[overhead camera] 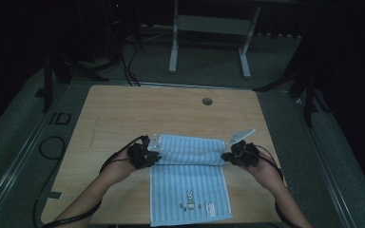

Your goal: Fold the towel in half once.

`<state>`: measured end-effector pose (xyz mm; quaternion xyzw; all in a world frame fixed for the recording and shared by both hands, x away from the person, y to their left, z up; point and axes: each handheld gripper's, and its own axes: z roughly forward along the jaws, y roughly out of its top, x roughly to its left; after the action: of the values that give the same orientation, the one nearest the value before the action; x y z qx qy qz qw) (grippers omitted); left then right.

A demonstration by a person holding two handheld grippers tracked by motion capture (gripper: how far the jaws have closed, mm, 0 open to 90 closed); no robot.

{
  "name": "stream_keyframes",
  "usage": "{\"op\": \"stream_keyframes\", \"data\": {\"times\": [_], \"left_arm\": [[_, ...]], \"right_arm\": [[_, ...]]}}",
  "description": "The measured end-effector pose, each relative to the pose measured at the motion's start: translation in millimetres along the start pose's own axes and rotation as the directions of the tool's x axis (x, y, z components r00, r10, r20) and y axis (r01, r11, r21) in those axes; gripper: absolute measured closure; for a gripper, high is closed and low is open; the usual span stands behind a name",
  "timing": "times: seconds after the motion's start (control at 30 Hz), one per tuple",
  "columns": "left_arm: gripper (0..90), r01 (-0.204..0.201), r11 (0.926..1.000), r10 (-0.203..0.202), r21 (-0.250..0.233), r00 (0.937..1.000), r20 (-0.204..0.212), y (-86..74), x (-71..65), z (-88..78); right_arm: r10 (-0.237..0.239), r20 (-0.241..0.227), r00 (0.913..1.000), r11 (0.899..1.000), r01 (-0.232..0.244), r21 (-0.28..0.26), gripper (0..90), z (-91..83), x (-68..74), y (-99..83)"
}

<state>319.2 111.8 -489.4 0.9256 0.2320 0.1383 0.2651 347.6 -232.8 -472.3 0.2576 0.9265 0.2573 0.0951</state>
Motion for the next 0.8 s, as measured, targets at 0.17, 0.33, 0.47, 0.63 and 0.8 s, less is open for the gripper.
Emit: {"op": "stream_keyframes", "data": {"times": [0.17,0.33,0.47,0.63,0.8], "left_arm": [[78.4,0.007,0.9985,-0.010,0.055,0.9983,0.057,-22.2,-14.1,8.0],[66.5,0.024,0.9902,-0.034,0.138,0.9969,0.070,-33.2,-17.0,6.6],[64.6,0.082,0.9946,-0.086,0.064,0.9943,0.063,-26.1,-8.9,-12.6],[64.6,0.068,0.9956,-0.073,0.064,0.9944,0.076,-14.2,-8.2,-6.7],[64.6,0.065,0.9914,-0.076,0.113,0.9924,0.096,-14.7,-5.6,20.0]], "right_arm": [[0.000,-0.041,0.9991,0.999,0.002,0.050,87.6,18.4,18.1,-17.7],[0.001,-0.079,0.9969,0.994,0.008,0.111,81.6,28.5,25.5,-26.5],[0.017,-0.074,0.9971,0.999,-0.014,0.035,77.4,5.0,23.3,-16.7],[0.025,-0.075,0.9969,1.000,-0.024,0.015,77.5,1.0,22.2,1.3],[0.008,-0.076,0.9971,0.996,-0.002,0.086,76.5,31.1,26.9,2.6]]}}
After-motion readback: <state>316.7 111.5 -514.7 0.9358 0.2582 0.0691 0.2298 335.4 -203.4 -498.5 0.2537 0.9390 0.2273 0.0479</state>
